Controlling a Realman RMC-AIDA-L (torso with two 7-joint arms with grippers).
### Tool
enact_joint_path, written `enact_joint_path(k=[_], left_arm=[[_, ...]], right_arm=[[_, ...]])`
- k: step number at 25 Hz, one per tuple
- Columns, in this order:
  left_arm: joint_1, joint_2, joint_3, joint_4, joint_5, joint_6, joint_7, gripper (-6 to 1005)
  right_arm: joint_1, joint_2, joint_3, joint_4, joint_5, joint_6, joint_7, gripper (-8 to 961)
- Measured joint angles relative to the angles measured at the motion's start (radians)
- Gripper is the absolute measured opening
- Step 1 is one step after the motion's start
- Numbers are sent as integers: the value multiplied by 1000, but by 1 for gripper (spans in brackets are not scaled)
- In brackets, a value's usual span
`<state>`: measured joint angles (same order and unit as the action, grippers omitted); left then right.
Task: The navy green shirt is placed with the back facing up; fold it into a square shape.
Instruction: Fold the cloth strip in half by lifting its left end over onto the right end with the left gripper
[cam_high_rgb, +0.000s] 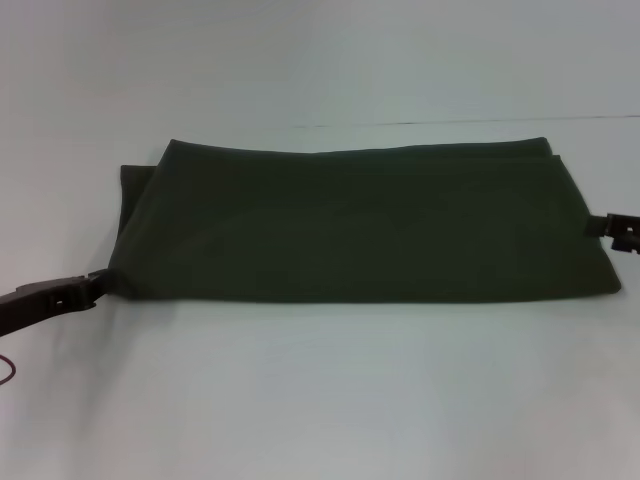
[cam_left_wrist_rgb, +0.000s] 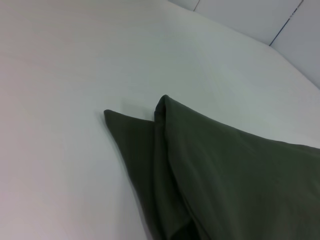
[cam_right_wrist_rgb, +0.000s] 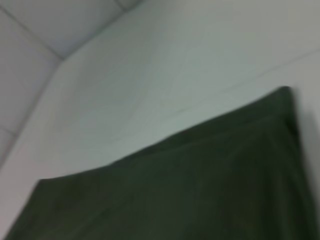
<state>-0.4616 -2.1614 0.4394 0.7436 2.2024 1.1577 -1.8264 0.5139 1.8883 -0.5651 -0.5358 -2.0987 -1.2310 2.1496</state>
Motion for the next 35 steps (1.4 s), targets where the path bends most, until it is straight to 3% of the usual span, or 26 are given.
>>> enact_joint_path(k=[19,35], left_arm=[[3,0,-1,0,0,2,-1,25],[3,0,-1,0,0,1,1,26]], right_arm=[[-21,9,3,-5,-69,35,32,696],[-11,35,-4,5,-69,44,24,563]])
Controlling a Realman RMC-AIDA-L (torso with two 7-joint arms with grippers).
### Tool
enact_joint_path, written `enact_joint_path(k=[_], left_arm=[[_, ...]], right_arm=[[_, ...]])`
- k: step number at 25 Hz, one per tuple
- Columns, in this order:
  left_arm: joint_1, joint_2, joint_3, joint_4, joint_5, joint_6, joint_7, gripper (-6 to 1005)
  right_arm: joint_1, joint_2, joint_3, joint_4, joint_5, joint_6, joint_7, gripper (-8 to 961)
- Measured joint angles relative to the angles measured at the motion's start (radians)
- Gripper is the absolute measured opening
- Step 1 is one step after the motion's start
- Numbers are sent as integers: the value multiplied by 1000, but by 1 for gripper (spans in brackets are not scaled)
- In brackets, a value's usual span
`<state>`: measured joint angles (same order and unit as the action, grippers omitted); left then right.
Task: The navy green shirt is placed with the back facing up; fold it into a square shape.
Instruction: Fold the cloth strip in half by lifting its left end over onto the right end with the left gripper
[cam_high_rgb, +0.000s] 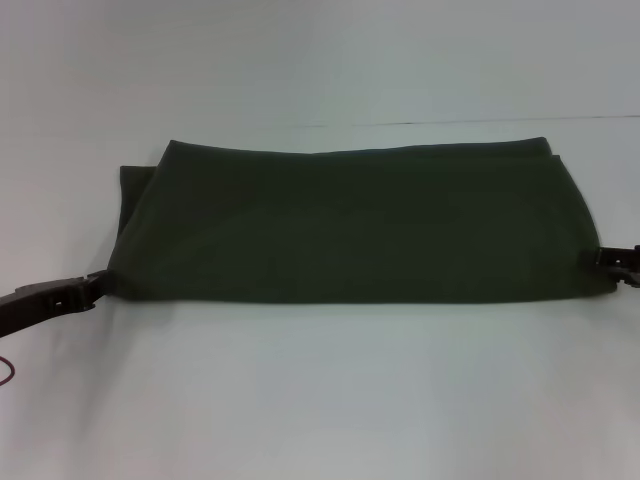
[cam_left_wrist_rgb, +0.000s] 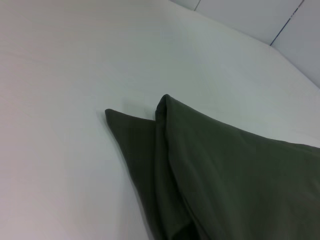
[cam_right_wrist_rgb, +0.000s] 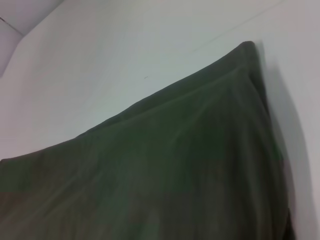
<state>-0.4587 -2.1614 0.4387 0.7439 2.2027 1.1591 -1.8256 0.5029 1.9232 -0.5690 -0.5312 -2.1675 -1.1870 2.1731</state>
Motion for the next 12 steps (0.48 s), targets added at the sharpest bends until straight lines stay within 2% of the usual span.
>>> enact_joint_path(k=[9,12], left_arm=[[0,0,0,0,0,1,3,26],[-1,0,0,0,0,2,3,26]], right_arm=[[-10,3,0,2,-5,30,7,444],[-6,6,0,2,-29,36,7,302]])
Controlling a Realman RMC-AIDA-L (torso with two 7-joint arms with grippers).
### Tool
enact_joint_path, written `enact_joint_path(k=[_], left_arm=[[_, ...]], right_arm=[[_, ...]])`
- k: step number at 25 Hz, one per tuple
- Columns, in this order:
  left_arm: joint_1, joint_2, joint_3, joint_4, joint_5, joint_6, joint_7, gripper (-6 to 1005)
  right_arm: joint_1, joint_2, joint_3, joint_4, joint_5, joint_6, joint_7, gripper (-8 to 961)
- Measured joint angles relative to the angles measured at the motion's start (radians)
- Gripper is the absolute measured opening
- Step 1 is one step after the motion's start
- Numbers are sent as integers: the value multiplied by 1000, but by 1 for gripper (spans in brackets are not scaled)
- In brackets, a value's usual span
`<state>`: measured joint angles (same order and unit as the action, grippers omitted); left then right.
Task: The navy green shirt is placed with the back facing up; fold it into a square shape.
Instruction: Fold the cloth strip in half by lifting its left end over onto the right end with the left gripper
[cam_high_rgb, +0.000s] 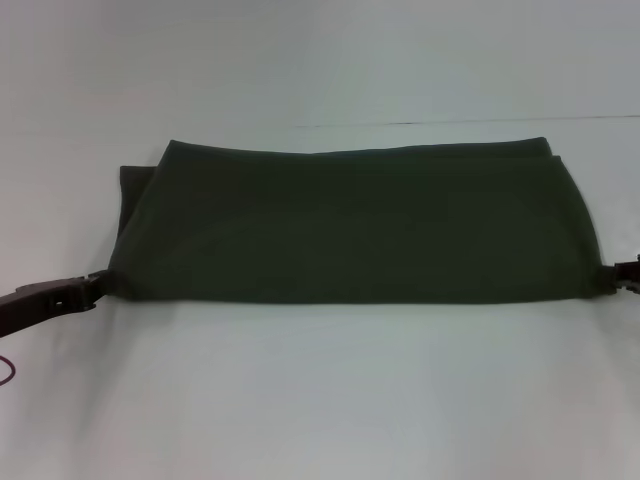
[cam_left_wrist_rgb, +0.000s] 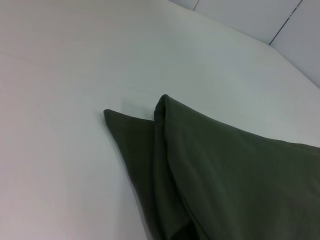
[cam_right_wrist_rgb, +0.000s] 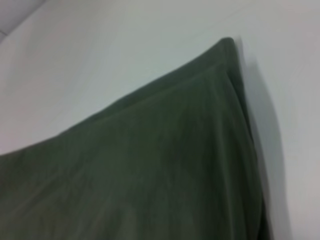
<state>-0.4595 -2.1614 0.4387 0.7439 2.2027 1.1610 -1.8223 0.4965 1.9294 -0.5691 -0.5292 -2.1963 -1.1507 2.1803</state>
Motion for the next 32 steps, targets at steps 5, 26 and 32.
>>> enact_joint_path(k=[5,26,32], left_arm=[[-1,0,0,0,0,0,0,25],[49,-4,-66,53,-1,126,-18,25],[56,-5,-68,54,-6,163,-13,26]], right_arm=[[5,8,2,0,-17,10,-4,84],[-20,-8,104,-12,0,-51,-79,1],[-26,-4,141,-12,0,-71,-97,2]])
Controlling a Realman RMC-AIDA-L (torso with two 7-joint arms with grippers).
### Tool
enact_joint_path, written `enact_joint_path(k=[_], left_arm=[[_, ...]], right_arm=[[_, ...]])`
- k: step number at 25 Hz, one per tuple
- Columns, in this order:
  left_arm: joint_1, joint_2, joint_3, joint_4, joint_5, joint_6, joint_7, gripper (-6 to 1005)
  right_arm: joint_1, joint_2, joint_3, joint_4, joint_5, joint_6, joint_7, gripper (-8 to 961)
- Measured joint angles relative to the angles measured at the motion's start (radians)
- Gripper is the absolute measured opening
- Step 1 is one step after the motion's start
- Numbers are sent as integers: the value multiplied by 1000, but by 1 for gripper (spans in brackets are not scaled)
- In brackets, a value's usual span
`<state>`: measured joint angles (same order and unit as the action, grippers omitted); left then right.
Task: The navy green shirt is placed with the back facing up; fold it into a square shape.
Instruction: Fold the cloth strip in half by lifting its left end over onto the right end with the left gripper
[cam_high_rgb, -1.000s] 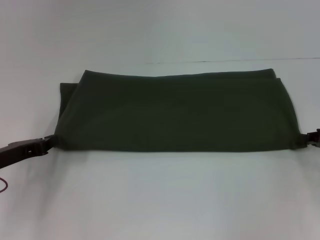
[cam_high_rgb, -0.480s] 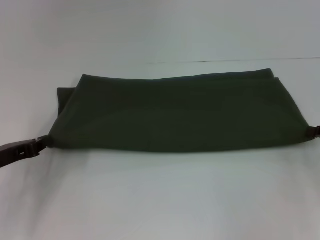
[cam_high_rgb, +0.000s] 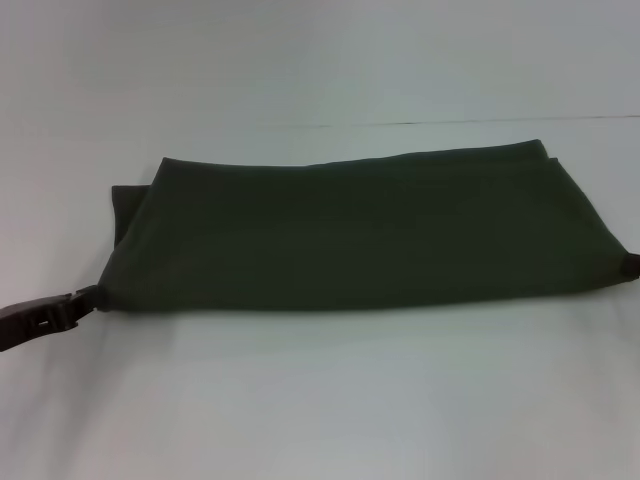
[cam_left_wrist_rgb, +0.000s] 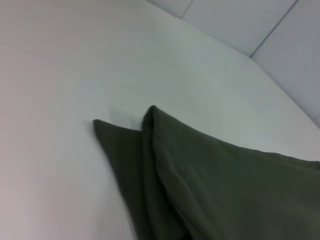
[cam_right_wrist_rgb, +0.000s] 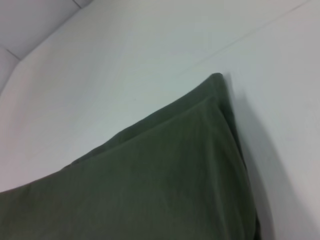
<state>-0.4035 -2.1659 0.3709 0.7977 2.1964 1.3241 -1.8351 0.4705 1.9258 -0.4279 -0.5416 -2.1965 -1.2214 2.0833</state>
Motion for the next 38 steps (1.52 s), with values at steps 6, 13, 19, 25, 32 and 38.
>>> enact_joint_path(k=[6,13,19,25,32,38], left_arm=[[-3,4,-32,3,2,67,-5,37],[9,7,-104,9,2,155,-12,114],[30,12,-199,10,3,271,-71,343],[37,14,-200,10,21,309,-205,573],[16,23,-194,-16,64,303,-306,873],[-12,29,-183,-73,84,261,-367,886]], right_arm=[[-14,-4,41,-1,0,-71,-38,20],[-42,-3,132,-66,62,-179,-103,138],[-50,-10,149,-79,142,-273,-148,398],[8,-16,121,-79,143,-304,-143,681],[66,-13,78,-80,142,-308,-162,848],[93,-2,78,-80,150,-304,-189,914]])
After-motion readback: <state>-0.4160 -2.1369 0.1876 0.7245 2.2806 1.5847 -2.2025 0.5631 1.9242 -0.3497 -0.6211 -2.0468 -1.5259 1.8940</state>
